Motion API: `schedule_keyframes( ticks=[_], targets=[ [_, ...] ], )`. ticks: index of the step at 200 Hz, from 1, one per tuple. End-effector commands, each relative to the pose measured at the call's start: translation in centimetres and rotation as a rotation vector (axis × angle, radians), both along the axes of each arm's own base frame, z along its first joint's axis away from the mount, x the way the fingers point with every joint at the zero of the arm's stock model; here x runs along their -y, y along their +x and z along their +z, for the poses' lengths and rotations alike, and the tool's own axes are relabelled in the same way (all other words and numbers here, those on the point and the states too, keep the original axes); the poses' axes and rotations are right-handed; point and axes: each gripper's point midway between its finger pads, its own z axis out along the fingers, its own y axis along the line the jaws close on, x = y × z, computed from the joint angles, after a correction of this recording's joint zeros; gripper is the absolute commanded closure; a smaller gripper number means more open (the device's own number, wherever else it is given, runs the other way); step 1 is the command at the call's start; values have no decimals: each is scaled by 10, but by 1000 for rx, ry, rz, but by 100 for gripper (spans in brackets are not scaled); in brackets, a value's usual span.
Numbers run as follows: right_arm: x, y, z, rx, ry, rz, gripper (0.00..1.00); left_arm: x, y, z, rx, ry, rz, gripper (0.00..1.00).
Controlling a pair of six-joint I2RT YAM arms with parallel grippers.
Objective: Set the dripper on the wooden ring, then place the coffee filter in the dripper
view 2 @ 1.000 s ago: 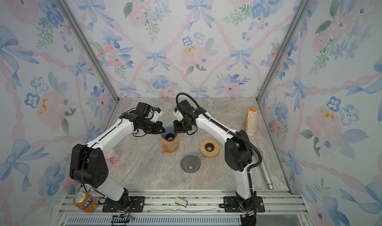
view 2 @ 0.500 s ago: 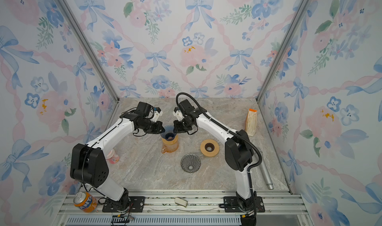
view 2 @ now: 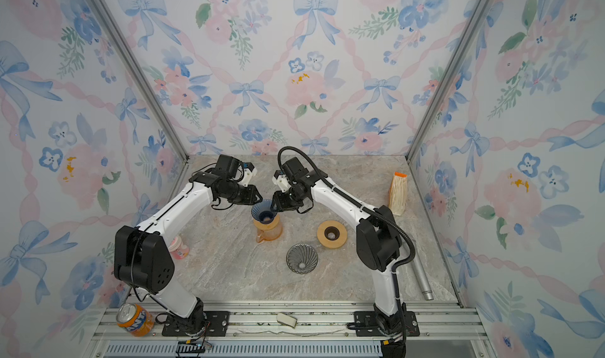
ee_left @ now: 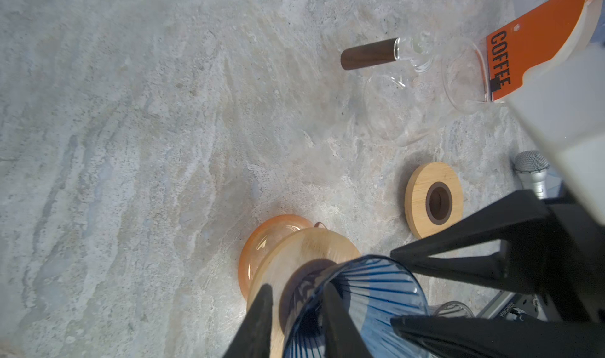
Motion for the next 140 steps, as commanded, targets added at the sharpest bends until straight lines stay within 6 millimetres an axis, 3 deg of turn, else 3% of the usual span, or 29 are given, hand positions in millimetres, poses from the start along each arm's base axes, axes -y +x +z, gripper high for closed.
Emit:
schedule_keyframes(
  ticks=[1, 24, 60, 83, 140],
  targets=[
    [7, 2, 37, 68, 35, 7, 50, 1, 7, 8, 18, 4, 5, 61],
    [9, 3, 46, 100, 43, 14, 41, 2, 10, 16, 37, -4, 14, 53],
    [17, 6, 59, 164, 21, 13, 37, 1, 10, 28, 64, -3, 33, 40],
    [25, 11, 73, 228, 17, -10, 37, 0, 8, 44, 100, -17, 51, 30],
    [58, 23, 111, 408, -11, -87, 36, 7, 4, 91, 240, -39, 41, 21]
  ],
)
